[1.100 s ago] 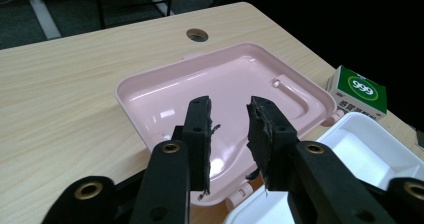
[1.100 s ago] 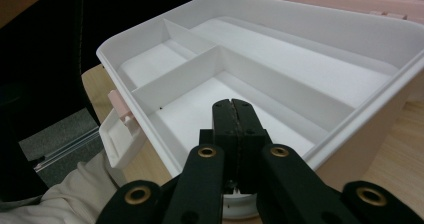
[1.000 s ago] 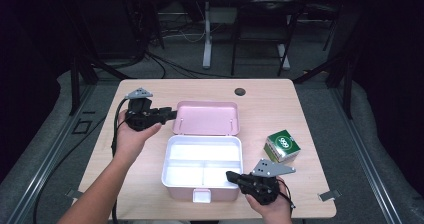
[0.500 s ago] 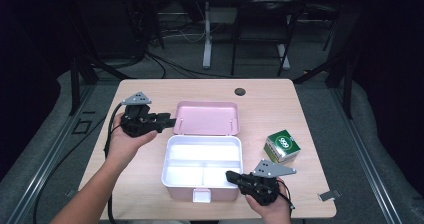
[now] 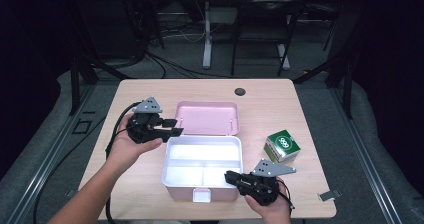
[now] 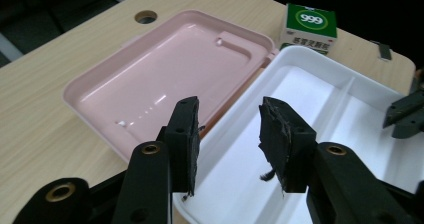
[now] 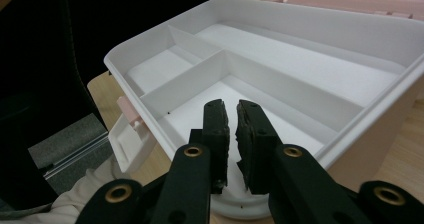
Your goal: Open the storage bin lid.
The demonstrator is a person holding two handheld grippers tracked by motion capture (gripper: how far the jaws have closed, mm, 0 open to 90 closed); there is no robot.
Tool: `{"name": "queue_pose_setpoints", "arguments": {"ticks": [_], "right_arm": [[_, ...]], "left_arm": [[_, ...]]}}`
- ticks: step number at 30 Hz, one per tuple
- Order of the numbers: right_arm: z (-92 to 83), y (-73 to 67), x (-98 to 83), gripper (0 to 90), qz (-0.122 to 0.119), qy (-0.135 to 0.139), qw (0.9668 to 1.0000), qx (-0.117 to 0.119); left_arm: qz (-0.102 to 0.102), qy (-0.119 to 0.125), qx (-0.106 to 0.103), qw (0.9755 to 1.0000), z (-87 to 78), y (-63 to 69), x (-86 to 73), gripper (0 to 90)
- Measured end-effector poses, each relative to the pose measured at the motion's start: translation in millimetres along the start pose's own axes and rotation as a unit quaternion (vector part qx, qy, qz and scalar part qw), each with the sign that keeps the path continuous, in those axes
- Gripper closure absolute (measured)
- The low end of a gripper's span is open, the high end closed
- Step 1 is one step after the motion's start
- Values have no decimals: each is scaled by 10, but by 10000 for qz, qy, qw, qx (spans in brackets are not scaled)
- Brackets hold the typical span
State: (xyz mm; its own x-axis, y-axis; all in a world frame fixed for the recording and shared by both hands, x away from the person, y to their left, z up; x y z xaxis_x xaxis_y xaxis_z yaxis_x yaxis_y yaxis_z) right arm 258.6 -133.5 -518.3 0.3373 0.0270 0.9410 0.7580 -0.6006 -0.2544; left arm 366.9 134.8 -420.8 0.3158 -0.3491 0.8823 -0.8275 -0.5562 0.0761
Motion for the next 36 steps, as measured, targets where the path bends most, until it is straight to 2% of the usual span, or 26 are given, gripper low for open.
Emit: {"name": "queue_pose_setpoints", "arguments": {"ticks": [2,4,6,10,13,15,18,24,28,29,30,34,36], "right_arm": [[-9,-6,39,792,40,109,9999,23],[-20,-3,56,790,46,113,9999,40],[-33,7,101,780,55,156,9999,50],[-54,23,172,765,52,178,9998,63],[-61,30,219,748,79,212,9997,81],[-62,32,240,741,66,207,9997,57],[-58,30,258,737,11,153,9999,5],[-30,37,270,733,-57,77,9998,-152],[-34,37,248,727,-78,61,9998,-194],[-31,41,244,727,-76,110,9997,-189],[-36,47,241,726,-77,105,9997,-207],[-50,62,232,723,-65,119,9997,-222],[-58,64,226,718,-63,114,9997,-228]], "left_arm": [[27,-57,-55,10000,0,30,8,606],[-81,-208,-127,9997,-5,52,14,623],[-66,-311,-140,9994,-7,67,23,644],[144,-580,-204,9980,-8,107,37,685],[275,-786,-303,9961,1,142,57,723],[456,-951,-309,9939,12,163,82,731],[703,-1167,-344,9901,21,186,121,748],[956,-1458,-385,9839,48,220,172,775],[1202,-1700,-488,9769,76,271,185,784],[1312,-1802,-537,9733,80,280,188,787],[1347,-1847,-545,9720,87,291,189,788],[1532,-2072,-664,9639,122,351,204,802],[1572,-2136,-719,9615,141,373,206,808]]}}
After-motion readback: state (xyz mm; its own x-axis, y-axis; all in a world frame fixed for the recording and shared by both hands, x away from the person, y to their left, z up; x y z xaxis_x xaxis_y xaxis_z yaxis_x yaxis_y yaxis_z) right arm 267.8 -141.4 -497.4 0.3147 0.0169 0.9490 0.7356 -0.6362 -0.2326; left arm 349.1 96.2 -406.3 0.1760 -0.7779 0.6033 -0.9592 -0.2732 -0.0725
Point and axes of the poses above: each handheld gripper's, and its own axes: z roughly forward along the jaws, x roughly out of its top, y roughly to its right, the point moved 4 cm from there along z, roughly forward along the jaws, and after that the axes turned 10 degrees about y, right-handed, at the moved point
